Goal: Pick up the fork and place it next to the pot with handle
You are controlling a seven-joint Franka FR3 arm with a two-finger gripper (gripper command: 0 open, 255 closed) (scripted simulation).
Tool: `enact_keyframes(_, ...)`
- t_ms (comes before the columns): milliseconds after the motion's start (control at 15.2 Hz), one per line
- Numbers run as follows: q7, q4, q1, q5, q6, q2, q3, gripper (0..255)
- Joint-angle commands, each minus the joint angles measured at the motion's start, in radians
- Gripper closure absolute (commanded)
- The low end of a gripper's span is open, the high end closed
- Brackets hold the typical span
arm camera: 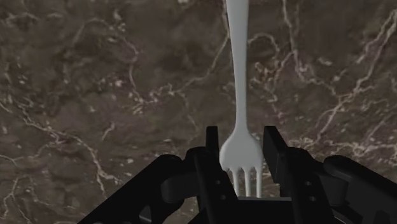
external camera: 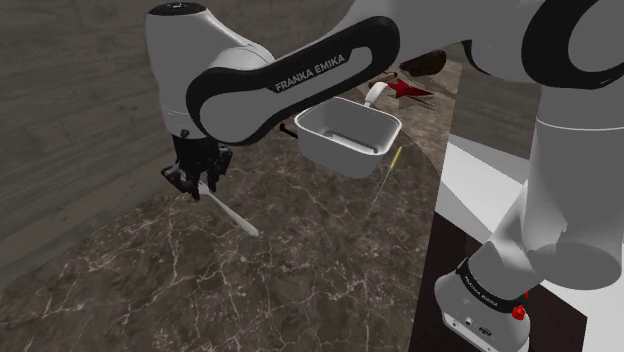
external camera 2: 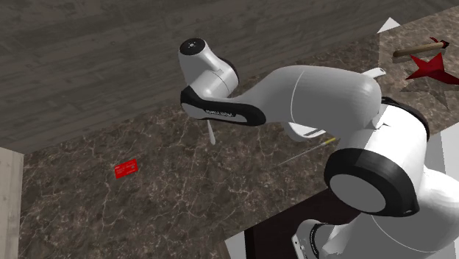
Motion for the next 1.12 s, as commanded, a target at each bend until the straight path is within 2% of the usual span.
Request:
enact_keyframes(0, -0.005, 0.013, -0.002, 0.007, -0.023, -0.01, 0.004, 255)
enact_keyframes(1056, -0.038, 0.15, -0.004, 0.048, -0.209, -0.068, 0.024, 255)
